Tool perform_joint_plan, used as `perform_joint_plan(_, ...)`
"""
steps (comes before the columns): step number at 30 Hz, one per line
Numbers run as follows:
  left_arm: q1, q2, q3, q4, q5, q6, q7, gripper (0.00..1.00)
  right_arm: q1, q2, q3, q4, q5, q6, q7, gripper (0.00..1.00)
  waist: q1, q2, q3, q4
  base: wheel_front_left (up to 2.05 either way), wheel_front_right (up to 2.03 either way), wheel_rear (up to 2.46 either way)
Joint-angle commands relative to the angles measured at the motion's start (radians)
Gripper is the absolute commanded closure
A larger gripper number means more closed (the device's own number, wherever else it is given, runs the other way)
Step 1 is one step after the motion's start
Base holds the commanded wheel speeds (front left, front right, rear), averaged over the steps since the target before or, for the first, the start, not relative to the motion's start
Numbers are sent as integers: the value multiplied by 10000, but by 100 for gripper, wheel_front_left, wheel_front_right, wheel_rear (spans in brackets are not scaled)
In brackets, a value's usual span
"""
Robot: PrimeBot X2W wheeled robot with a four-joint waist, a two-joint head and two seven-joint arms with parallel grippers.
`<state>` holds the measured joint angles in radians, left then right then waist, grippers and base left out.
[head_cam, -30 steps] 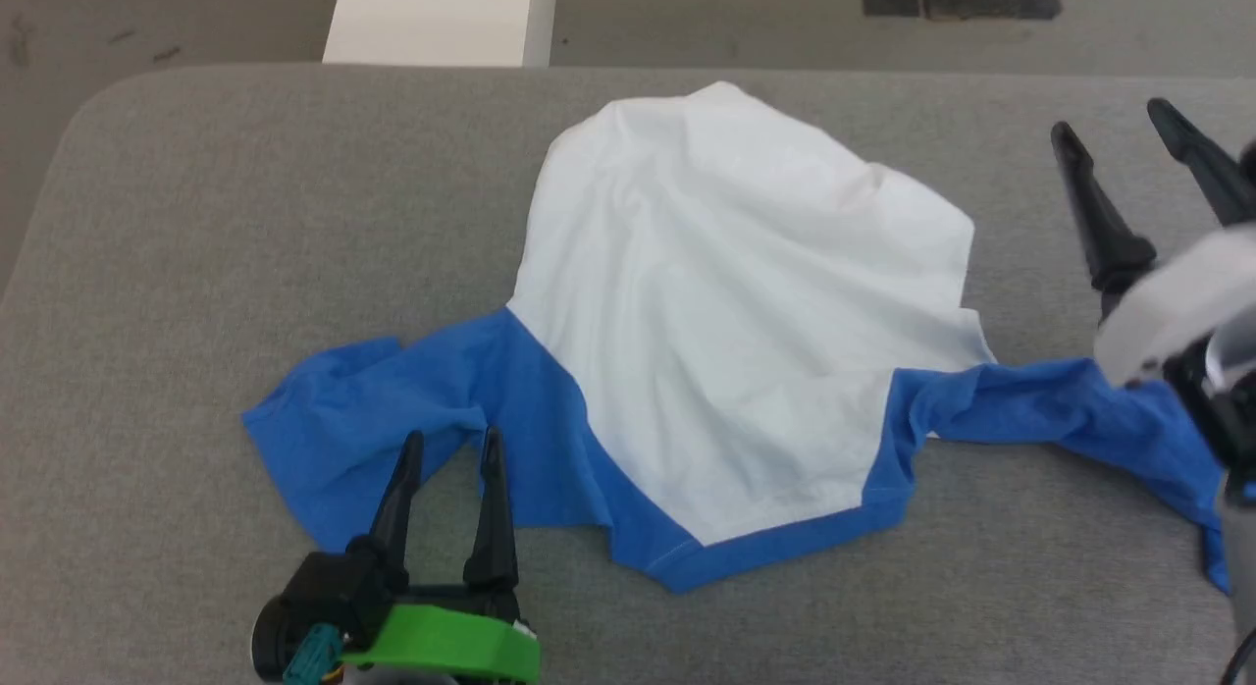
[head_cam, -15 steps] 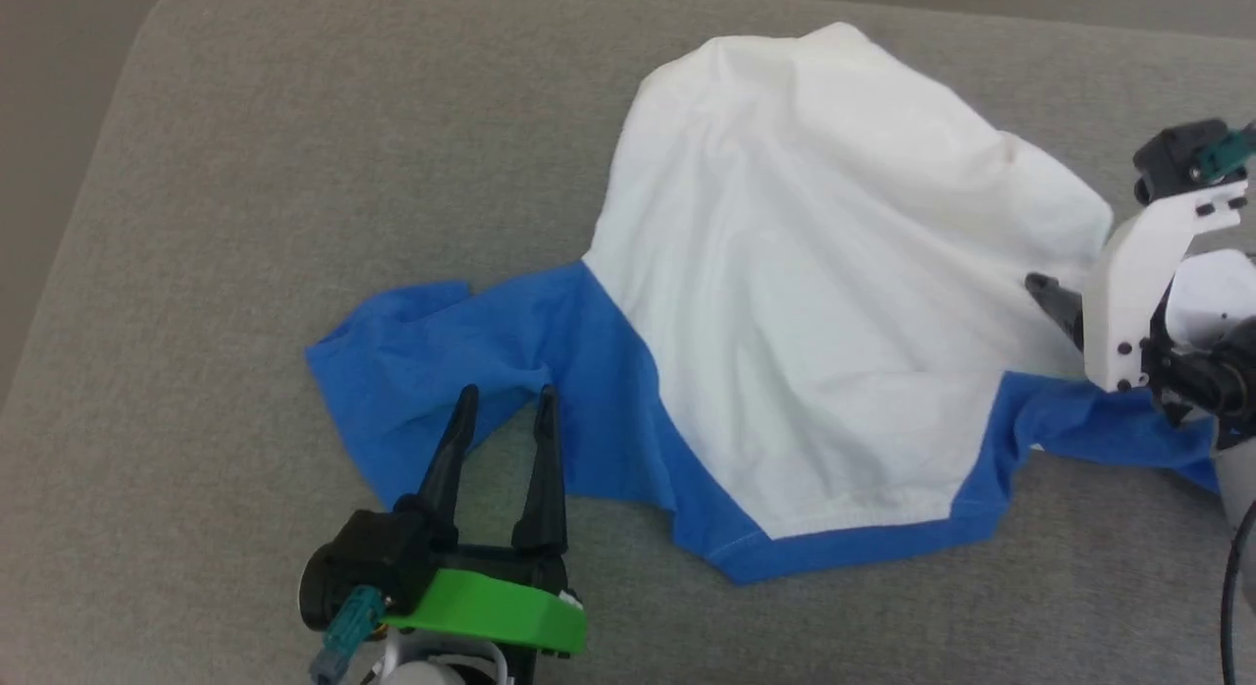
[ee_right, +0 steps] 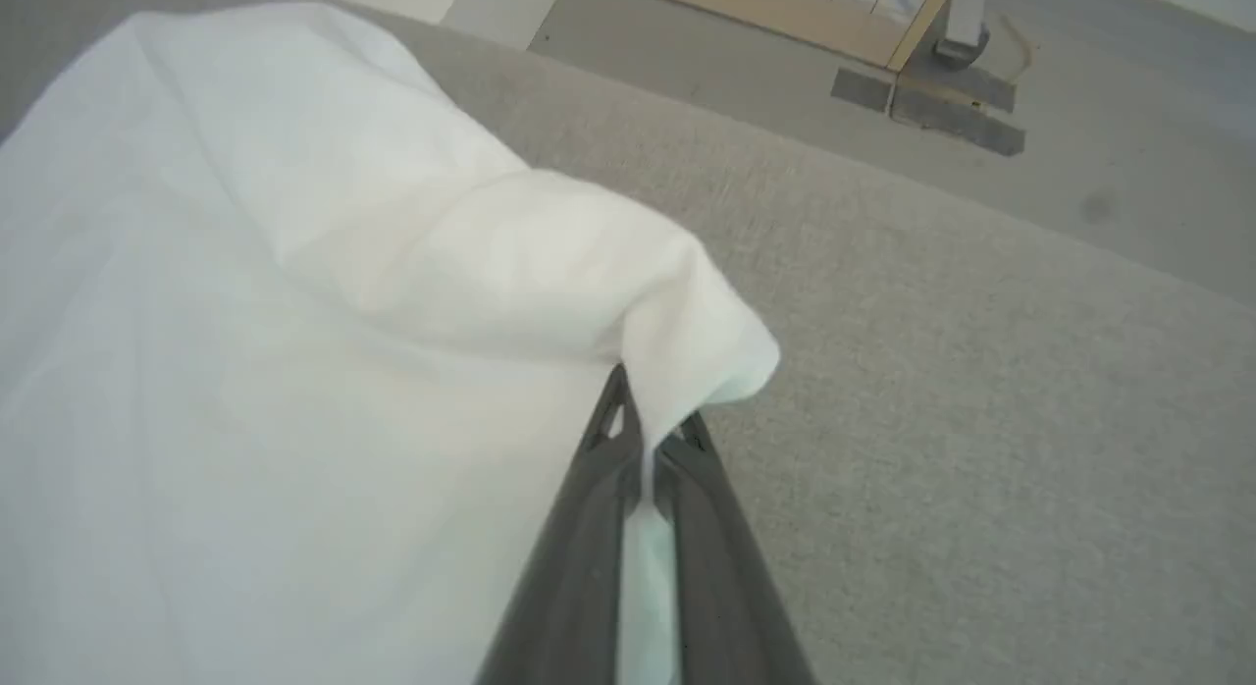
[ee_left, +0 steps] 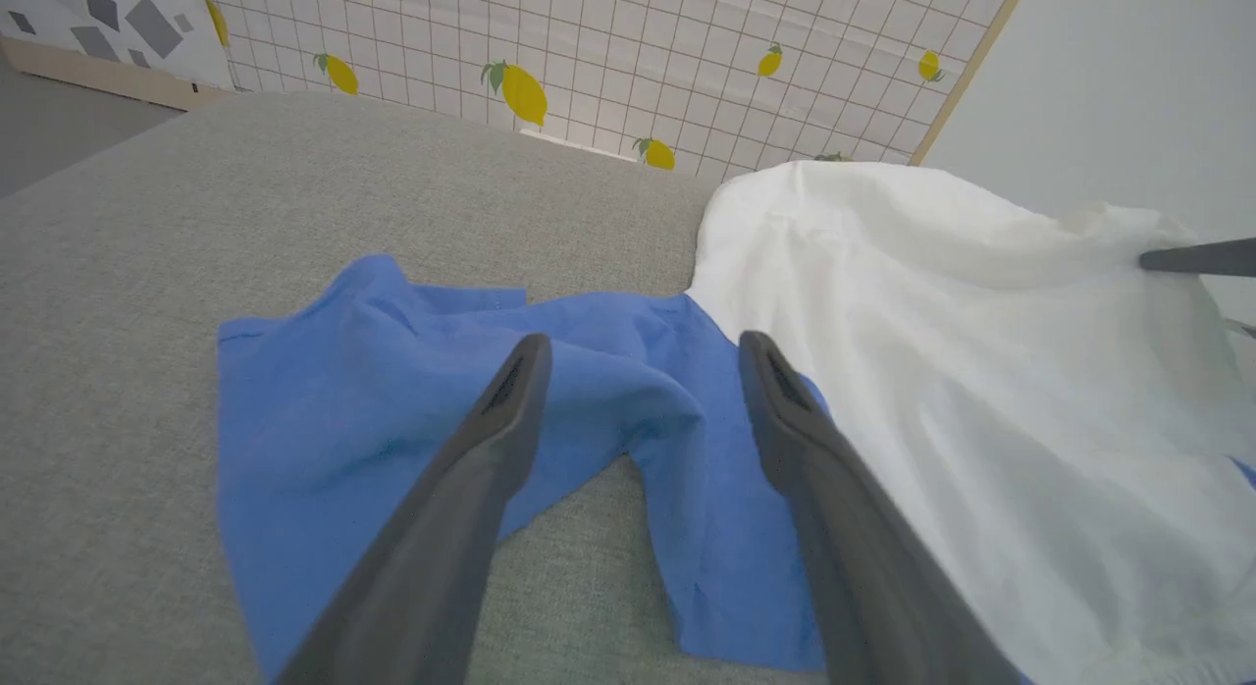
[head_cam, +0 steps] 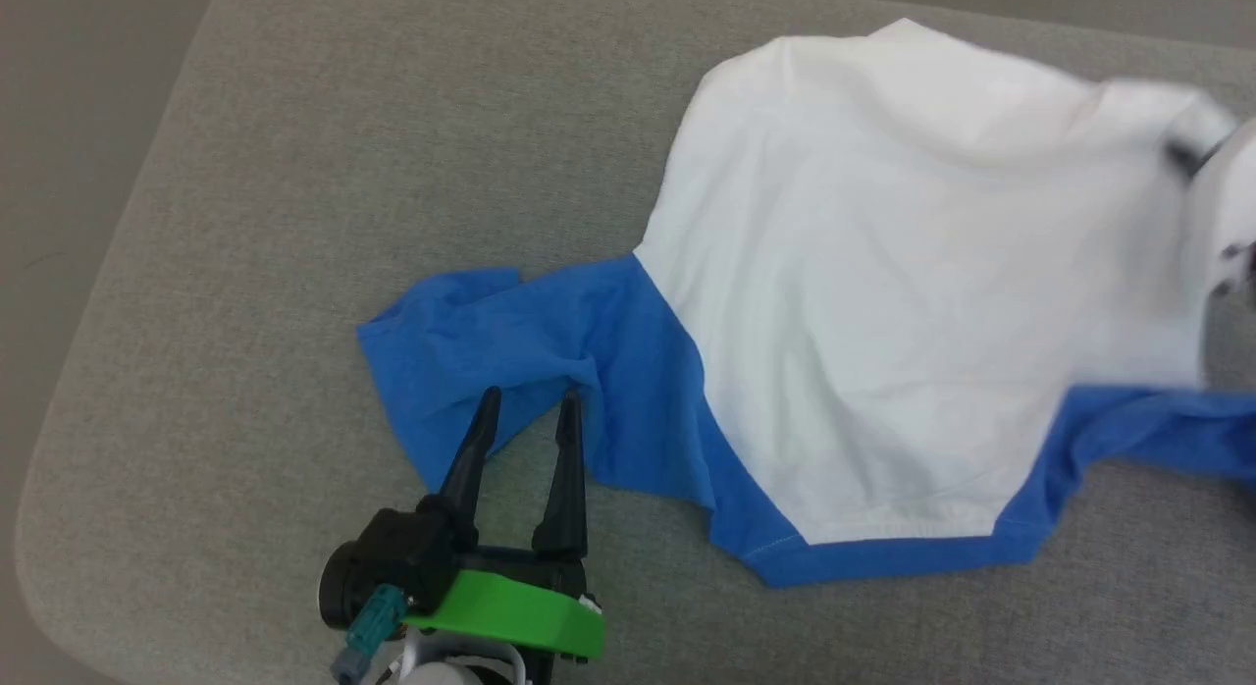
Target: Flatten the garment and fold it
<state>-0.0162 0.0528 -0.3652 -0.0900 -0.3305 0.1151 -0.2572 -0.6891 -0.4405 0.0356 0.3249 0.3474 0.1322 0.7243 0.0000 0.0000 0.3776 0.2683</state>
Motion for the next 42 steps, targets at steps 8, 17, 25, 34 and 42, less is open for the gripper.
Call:
perform_joint_plan(8,-100,-26,-351,4,40,69,-45,0,-1510,-1204,-25,-276,-1185,-15,-886,100,0,0,348,942,0,0,0)
perform_joint_plan(17,-377,-26,-762,160,-15,26,-45,0,-1771,-1152,-182,1528,-2585,-15,-2121,0,0,0,783,1396,0,0,0)
perform_joint_plan(25,-432,-26,-695,410,197,-8,-45,0,-1717,-572,-207,1962,-2227,-15,-2493,0,0,0,82,589,0,0,0)
perform_joint_plan(34,-36,-26,-272,503,511,-68,-45,0,-148,75,-1103,132,-1299,-15,-3697,0,0,0,-1003,-365,0,0,0)
perform_joint_plan(42,438,6,259,330,739,-128,-45,0,3652,1426,-2356,-3717,-2574,-15,-5818,0,0,0,-1543,-1187,0,0,0)
